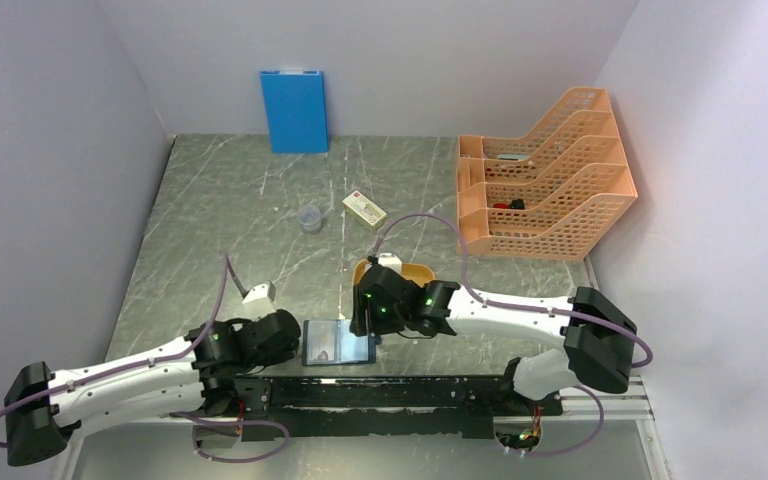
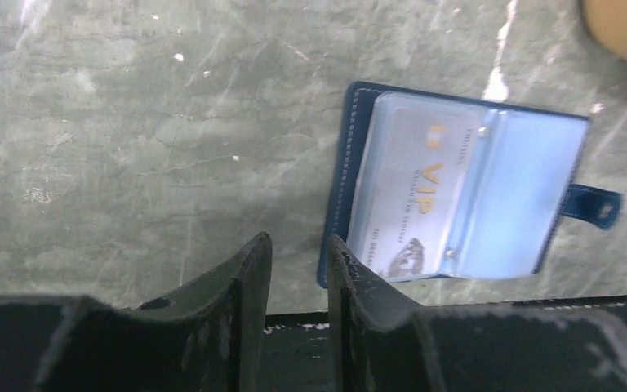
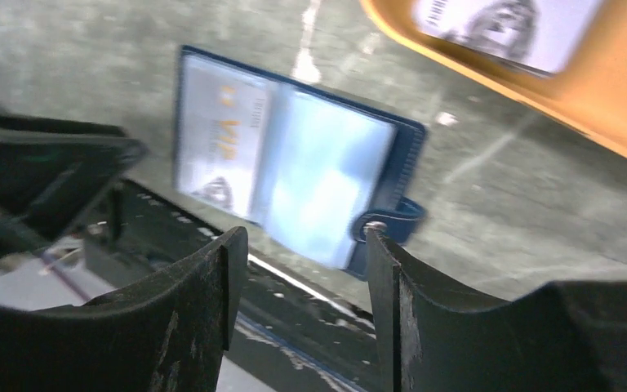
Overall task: Put the credit cards into the card holder
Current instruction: Insert the credit card into the card holder, then close the card holder at the center of the board.
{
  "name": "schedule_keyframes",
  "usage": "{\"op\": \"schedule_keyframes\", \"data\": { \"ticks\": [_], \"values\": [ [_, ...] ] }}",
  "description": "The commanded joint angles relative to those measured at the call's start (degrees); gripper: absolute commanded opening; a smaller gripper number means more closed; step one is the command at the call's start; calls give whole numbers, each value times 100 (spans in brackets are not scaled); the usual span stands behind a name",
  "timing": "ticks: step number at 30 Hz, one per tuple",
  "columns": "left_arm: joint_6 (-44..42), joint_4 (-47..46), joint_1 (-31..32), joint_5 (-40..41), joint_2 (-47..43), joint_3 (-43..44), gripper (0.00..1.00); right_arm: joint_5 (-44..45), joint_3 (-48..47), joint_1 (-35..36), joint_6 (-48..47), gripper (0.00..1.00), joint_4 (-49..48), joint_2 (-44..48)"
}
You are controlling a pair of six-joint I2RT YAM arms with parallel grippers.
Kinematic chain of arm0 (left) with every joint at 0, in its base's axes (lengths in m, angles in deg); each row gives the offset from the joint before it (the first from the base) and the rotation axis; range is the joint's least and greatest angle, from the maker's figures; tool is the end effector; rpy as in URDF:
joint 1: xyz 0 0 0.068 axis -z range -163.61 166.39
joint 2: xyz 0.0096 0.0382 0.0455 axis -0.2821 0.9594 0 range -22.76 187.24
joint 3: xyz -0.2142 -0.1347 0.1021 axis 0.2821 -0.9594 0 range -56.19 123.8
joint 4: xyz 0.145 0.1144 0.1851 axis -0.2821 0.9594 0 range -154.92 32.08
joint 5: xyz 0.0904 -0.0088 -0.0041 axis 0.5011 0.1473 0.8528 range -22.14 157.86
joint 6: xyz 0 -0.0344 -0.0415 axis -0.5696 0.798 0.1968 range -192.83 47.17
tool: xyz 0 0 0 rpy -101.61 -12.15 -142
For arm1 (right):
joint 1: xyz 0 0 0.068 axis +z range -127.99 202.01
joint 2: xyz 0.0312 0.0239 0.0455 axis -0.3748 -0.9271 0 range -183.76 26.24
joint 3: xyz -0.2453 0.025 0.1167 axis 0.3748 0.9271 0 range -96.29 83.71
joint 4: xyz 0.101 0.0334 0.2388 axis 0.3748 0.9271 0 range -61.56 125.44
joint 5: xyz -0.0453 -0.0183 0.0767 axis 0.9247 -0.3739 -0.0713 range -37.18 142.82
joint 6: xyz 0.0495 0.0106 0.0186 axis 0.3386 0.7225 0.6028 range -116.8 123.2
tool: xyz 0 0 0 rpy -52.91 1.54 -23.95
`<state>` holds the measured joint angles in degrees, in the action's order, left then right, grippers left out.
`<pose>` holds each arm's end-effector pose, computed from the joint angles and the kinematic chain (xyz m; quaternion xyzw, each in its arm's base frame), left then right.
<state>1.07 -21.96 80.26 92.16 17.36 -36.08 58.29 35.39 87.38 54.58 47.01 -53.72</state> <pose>0.0648 -0.0988 0.1614 -0.1320 0.9426 -0.1395 0.2732 0.1215 0.2568 0.2119 -0.0983 0.9342 0.2659 0.2164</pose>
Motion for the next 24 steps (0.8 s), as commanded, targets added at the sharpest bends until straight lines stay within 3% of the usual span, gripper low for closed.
{"op": "schedule_keyframes", "data": {
  "ticks": [1, 6, 8, 12, 17, 24],
  "values": [
    [-33, 237, 12, 212, -202, 343, 39, 628, 45, 17, -129, 59, 826, -161],
    [-93, 343, 15, 250, -113, 565, 42, 784, 42, 5, 34, 57, 732, -483],
    [-116, 361, 15, 248, -76, 609, 42, 875, -4, 11, 50, 51, 776, -610],
    [-176, 307, 13, 221, -67, 595, 42, 957, -36, -2, 44, 30, 908, -724],
    [-233, 164, 16, 172, -4, 496, 41, 1100, 190, -6, 61, 2, 1129, -144],
    [-195, -122, 13, 231, 148, 308, 39, 627, 275, -6, -354, 0, 968, 1087]
  ]
}}
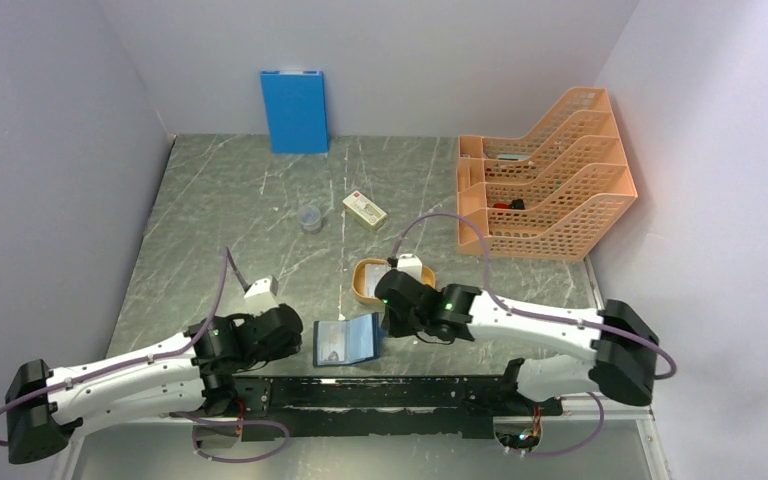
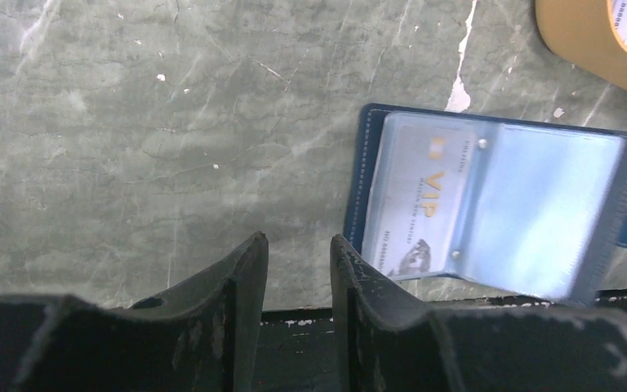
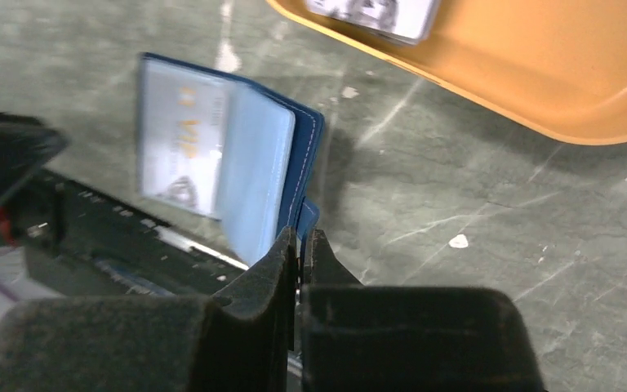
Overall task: Put the credit cards into the card holder
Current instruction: Close the card holder at the center of the board.
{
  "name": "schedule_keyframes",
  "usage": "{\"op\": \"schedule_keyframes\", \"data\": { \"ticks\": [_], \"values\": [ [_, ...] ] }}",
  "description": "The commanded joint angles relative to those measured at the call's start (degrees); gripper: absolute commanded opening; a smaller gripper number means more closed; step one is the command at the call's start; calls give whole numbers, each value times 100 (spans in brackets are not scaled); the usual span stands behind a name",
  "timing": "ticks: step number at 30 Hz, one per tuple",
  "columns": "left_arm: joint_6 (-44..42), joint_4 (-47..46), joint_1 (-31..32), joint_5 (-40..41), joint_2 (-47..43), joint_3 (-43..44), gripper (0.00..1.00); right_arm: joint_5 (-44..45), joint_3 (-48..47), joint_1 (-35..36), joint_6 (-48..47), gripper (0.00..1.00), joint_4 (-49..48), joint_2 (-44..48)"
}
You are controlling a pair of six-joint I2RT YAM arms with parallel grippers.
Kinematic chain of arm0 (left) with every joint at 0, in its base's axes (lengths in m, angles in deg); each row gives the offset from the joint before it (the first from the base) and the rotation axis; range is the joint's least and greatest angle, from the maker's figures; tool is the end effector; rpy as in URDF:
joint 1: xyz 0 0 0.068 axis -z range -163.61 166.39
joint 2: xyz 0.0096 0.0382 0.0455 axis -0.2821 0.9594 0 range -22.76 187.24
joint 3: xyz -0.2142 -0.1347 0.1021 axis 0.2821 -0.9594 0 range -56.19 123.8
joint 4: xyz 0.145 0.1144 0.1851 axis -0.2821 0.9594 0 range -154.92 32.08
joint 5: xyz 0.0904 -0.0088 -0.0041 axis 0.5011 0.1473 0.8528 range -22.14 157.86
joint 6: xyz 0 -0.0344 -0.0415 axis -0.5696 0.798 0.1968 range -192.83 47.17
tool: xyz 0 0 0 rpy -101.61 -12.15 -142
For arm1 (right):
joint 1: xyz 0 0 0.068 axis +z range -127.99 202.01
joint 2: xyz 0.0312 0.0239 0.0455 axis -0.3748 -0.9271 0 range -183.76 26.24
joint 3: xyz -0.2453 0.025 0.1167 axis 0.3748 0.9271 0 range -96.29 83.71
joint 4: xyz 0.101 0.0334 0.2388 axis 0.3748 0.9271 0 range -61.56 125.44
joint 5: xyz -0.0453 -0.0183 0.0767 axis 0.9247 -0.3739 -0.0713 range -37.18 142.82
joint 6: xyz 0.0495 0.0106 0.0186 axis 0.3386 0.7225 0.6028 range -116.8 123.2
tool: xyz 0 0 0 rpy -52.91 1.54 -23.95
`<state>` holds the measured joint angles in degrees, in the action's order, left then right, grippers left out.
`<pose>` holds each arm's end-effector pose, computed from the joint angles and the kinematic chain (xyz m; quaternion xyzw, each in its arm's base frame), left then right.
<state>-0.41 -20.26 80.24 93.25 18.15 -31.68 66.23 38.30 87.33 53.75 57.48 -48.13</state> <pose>0.0683 -0.1044 0.1819 -0.1253 0.9378 -0.1471 0.2883 0.1119 0.2235 0.2095 -0.0908 0.9509 0.1724 0.2404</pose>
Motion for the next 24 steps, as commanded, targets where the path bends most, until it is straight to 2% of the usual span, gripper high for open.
{"op": "schedule_keyframes", "data": {
  "ticks": [1, 5, 10, 15, 24],
  "values": [
    [-56, -397, 13, 113, 113, -166, 39, -264, -32, -6, -300, 0, -140, 630],
    [-102, -799, 13, 14, 384, -292, 36, -731, -61, -2, -399, 0, -650, 758],
    [-83, -898, 14, -32, 686, -292, 33, -1241, -24, -5, -270, 0, -1563, 231],
    [-70, -950, 14, -62, 526, -425, 32, -1572, -46, 5, -27, 0, -2363, -342],
    [-5, -843, 15, -112, 215, -637, 28, -1875, -322, 0, 188, 0, -3092, -1099]
  ]
}}
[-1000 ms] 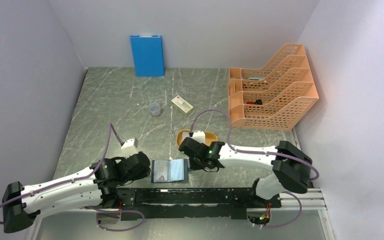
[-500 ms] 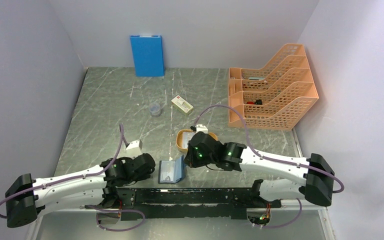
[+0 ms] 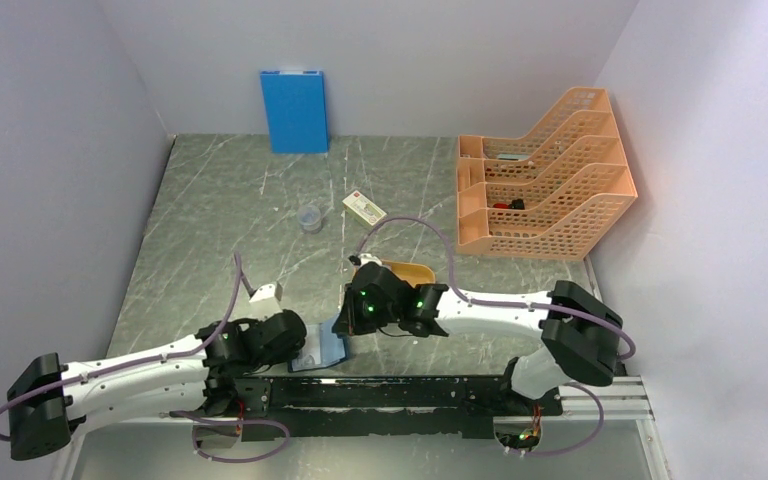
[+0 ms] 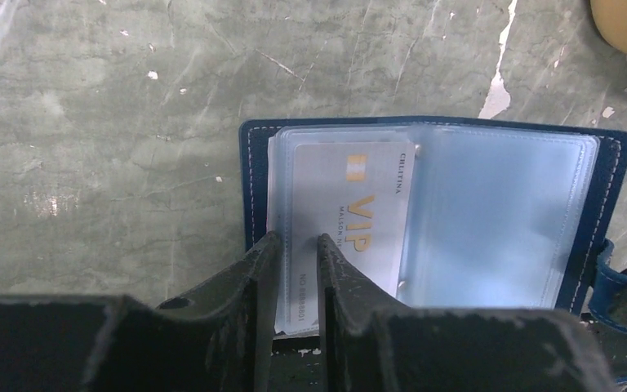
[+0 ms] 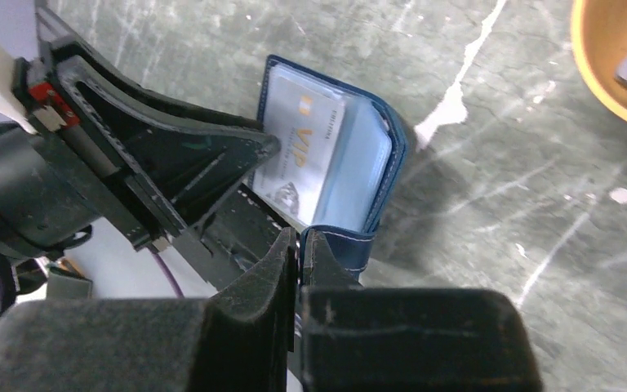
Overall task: Put the credit cards into the card holder
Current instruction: Close the card holder at the center of the board.
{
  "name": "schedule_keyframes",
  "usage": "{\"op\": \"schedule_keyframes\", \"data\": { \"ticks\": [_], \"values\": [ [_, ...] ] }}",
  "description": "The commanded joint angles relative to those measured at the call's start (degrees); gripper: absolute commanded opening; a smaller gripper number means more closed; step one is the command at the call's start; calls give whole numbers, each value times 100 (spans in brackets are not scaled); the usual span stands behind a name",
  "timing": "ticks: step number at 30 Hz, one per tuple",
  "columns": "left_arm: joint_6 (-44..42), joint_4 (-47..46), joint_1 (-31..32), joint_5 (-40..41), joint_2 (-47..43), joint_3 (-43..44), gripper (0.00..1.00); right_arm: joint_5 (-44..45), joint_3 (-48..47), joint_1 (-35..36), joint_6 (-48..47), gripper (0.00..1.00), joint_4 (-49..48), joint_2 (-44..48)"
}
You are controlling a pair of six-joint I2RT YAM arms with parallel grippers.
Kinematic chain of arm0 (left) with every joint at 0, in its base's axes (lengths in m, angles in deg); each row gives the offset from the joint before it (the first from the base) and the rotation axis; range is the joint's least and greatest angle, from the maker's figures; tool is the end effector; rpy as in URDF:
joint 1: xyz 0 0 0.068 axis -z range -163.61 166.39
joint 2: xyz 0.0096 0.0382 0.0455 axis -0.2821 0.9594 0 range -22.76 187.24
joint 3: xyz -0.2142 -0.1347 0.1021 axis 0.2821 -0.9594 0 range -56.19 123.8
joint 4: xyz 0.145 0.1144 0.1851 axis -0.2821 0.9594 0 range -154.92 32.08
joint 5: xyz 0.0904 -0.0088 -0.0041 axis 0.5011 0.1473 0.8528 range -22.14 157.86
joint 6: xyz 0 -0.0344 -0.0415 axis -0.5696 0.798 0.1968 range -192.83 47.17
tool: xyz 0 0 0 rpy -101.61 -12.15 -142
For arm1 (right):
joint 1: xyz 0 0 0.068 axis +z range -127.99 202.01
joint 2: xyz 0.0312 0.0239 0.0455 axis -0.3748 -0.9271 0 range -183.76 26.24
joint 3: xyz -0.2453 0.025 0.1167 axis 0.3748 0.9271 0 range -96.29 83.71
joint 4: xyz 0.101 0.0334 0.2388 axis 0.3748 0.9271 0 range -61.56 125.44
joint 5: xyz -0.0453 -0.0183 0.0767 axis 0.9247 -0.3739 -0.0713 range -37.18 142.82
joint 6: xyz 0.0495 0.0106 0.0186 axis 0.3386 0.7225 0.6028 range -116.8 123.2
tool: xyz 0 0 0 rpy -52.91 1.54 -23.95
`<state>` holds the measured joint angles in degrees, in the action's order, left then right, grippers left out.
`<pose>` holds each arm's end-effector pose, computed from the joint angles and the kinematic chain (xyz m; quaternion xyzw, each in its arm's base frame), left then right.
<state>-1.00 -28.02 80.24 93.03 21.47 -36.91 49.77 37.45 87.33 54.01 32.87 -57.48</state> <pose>0.0702 -0.1086 0.1551 -0.1187 0.9407 -0.1402 0.2853 0.1251 0.2767 0.2014 -0.1260 0.9042 0.3586 0.1949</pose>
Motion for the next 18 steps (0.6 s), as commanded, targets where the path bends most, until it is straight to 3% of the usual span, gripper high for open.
{"op": "schedule_keyframes", "data": {
  "ticks": [1, 6, 11, 15, 18],
  "values": [
    [44, -99, 15, -91, -124, -144, 27, -217, -250, 6, 180, 0, -666, -151],
    [-144, -662, 15, -237, 30, -260, 25, -92, -66, -1, 238, 0, -793, 232],
    [-471, -1548, 13, -507, 756, -157, 23, 100, 363, 6, 361, 0, -835, 922],
    [-643, -2062, 13, -633, 1473, 154, 20, 178, 421, 2, 420, 0, -588, 904],
    [-675, -1944, 19, -553, 1661, 379, 19, 214, 441, -5, 446, 0, -617, 770]
  ]
}}
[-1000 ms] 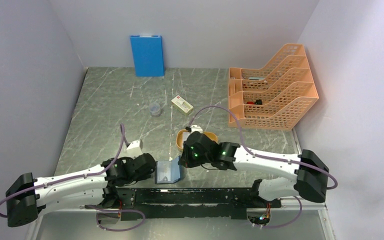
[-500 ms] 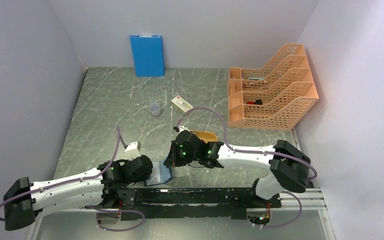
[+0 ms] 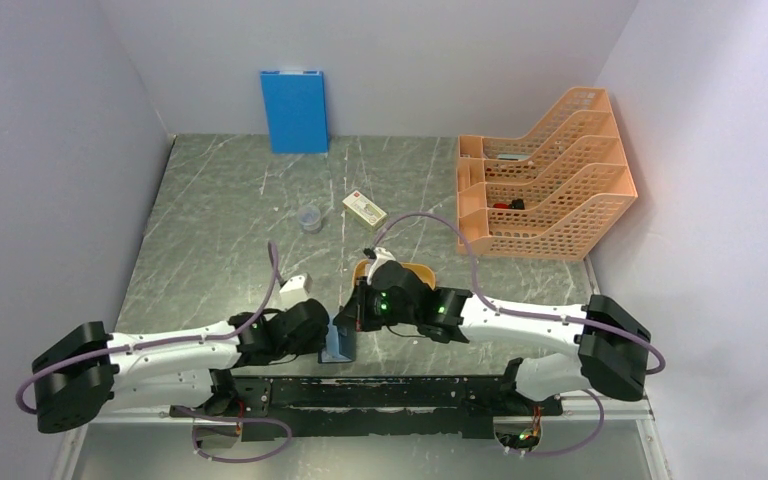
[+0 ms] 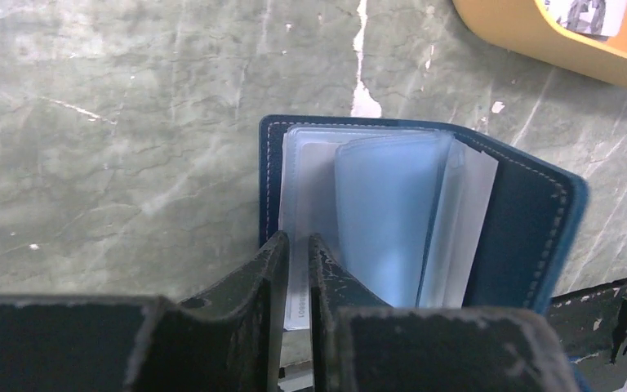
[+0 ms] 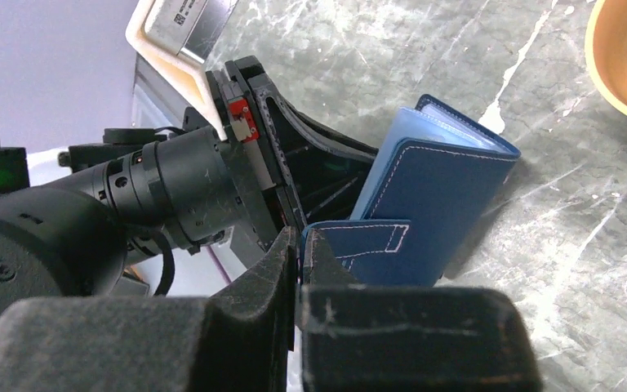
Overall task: Put the credit cards into the card holder
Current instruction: Close the card holder at the center of the board.
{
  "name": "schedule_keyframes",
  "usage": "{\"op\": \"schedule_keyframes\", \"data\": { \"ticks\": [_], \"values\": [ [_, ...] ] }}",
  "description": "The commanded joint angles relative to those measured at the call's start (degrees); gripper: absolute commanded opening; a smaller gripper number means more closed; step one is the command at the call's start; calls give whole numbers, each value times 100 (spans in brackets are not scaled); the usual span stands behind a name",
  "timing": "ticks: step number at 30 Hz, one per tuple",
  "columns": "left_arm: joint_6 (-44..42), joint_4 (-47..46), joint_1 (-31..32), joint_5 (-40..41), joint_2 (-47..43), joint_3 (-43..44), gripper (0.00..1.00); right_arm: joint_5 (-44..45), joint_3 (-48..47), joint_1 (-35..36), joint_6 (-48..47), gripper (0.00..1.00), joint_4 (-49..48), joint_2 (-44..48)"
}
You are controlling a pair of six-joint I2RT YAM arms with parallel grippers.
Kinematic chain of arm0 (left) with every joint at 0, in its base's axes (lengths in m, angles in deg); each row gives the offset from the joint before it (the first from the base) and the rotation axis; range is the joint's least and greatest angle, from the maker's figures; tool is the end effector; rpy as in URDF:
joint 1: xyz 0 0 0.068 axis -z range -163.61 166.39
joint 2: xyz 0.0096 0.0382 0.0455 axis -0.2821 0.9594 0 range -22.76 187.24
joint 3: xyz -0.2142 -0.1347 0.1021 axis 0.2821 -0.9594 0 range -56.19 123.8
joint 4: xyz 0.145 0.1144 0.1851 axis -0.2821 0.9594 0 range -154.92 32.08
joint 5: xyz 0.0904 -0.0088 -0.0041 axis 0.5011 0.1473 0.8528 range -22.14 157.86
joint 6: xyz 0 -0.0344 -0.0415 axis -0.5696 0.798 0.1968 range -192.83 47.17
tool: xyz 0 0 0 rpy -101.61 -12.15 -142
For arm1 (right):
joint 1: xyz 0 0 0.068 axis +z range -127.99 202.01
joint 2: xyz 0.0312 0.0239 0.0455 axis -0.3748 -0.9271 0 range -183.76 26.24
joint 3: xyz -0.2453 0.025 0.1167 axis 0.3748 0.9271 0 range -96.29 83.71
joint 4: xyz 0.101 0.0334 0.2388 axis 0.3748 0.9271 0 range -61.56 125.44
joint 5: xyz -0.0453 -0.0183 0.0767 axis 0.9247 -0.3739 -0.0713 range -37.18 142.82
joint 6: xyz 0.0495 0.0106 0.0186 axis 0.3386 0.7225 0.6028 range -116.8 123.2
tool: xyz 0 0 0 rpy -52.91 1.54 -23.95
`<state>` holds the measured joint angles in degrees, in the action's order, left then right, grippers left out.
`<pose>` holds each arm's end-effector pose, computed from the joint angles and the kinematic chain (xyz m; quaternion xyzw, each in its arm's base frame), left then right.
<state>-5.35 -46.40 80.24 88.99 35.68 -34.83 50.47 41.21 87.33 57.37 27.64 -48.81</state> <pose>0.0882 -0.1506 0.1502 -0.0839 0.9369 -0.1928 0.2794 0.1172 0.2585 0.2297 -0.0948 0.8683 0.4293 0.2297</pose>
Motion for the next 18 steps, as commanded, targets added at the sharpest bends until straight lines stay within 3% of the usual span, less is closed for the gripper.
{"op": "schedule_keyframes", "data": {
  "ticks": [1, 18],
  "values": [
    [-236, -9, 14, -117, 204, 204, 19, 140, 66, -7, 105, 0, -132, -164],
    [181, 1994, 13, 502, -1885, 226, 23, -66, -544, -3, 117, 0, -238, -1686]
  ]
}}
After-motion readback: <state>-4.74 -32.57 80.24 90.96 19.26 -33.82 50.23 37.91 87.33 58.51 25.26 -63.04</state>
